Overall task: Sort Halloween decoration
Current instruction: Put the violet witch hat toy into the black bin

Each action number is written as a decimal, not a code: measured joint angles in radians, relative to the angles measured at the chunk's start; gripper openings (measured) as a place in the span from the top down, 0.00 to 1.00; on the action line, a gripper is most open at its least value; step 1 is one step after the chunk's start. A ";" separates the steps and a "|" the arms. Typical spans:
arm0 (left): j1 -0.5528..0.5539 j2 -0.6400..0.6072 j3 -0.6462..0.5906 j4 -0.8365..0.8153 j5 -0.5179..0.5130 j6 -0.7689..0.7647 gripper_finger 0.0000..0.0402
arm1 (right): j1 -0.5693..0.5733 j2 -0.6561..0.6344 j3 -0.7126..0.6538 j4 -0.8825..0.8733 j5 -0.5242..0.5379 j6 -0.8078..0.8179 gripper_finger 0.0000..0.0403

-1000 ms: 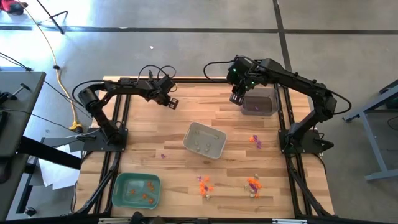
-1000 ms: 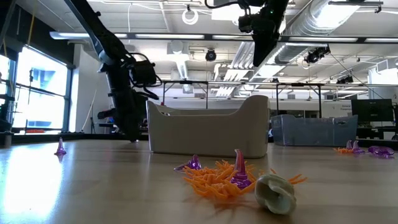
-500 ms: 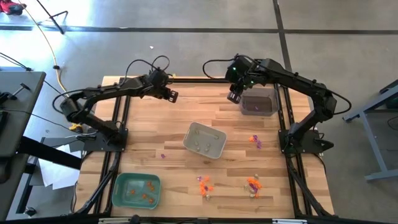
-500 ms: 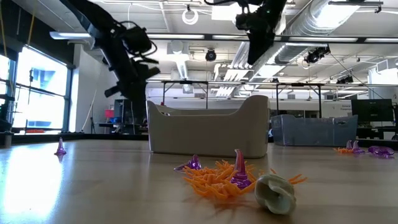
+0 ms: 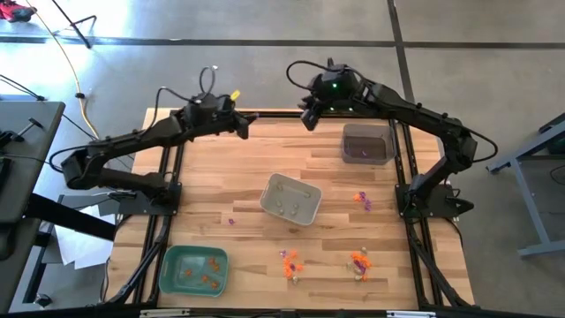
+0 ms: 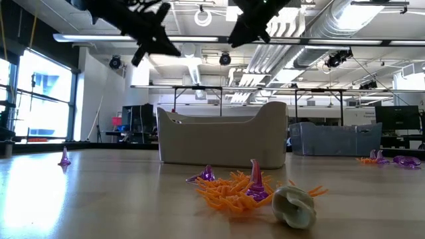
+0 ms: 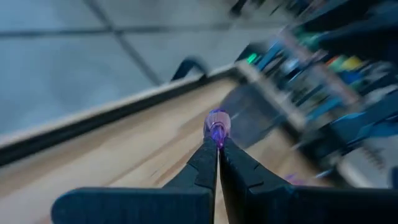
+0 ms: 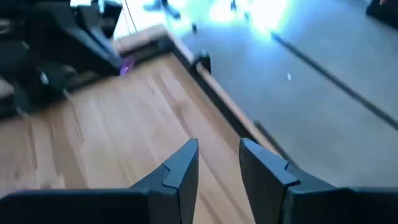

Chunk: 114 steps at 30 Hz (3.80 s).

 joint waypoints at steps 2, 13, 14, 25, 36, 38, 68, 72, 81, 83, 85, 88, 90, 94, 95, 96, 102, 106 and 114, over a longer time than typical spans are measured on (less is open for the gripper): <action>-0.018 -0.027 0.000 0.049 0.000 -0.003 1.00 | 0.005 0.000 0.000 0.074 -0.013 0.004 0.72; -0.114 -0.064 0.000 0.324 -0.008 -0.023 1.00 | 0.098 0.001 0.000 0.410 -0.040 0.045 0.72; -0.118 -0.064 0.001 0.342 -0.009 -0.023 1.00 | 0.106 0.001 0.000 0.434 -0.039 0.044 0.72; -0.154 -0.031 0.076 0.388 -0.017 0.065 1.00 | 0.144 0.023 0.000 0.553 -0.041 0.082 0.72; -0.170 0.006 0.153 0.293 -0.057 0.133 1.00 | 0.150 0.038 0.000 0.571 -0.053 0.097 0.72; -0.170 0.006 0.153 0.292 -0.057 0.133 1.00 | 0.150 0.038 0.000 0.576 -0.055 0.097 0.72; -0.168 0.002 0.153 0.295 -0.065 0.187 1.00 | 0.098 0.022 0.000 0.465 -0.060 0.060 0.71; -0.162 0.002 0.153 0.295 -0.065 0.187 1.00 | 0.090 0.011 0.000 0.428 -0.060 0.059 0.71; -0.161 0.002 0.153 0.294 -0.065 0.187 1.00 | 0.089 0.006 0.001 0.406 -0.060 0.051 0.61; -0.161 0.002 0.153 0.294 -0.065 0.187 1.00 | 0.088 0.006 0.001 0.406 -0.060 0.036 0.56; -0.161 0.002 0.153 0.294 -0.065 0.187 1.00 | 0.089 0.006 0.001 0.407 -0.060 0.036 0.51; -0.161 0.002 0.153 0.294 -0.065 0.192 1.00 | 0.089 0.006 0.002 0.409 -0.060 0.060 0.46; -0.161 0.002 0.153 0.294 -0.065 0.192 1.00 | 0.091 0.006 0.002 0.409 -0.060 0.059 0.44; -0.161 0.002 0.153 0.294 -0.076 0.193 1.00 | 0.091 0.006 0.003 0.430 -0.087 0.077 0.44; -0.161 0.002 0.153 0.294 -0.076 0.193 1.00 | 0.091 0.006 0.003 0.439 -0.107 0.092 0.44; -0.161 0.002 0.153 0.294 -0.076 0.193 1.00 | 0.091 0.006 0.003 0.450 -0.130 0.109 0.44; -0.161 0.002 0.153 0.294 -0.076 0.193 1.00 | 0.092 0.006 0.003 0.506 -0.228 0.159 0.44; -0.162 0.002 0.153 0.294 -0.076 0.191 1.00 | 0.092 0.010 0.003 0.513 -0.238 0.175 0.44; -0.178 0.002 0.153 0.294 -0.076 0.186 1.00 | 0.092 0.024 0.003 0.526 -0.257 0.183 0.44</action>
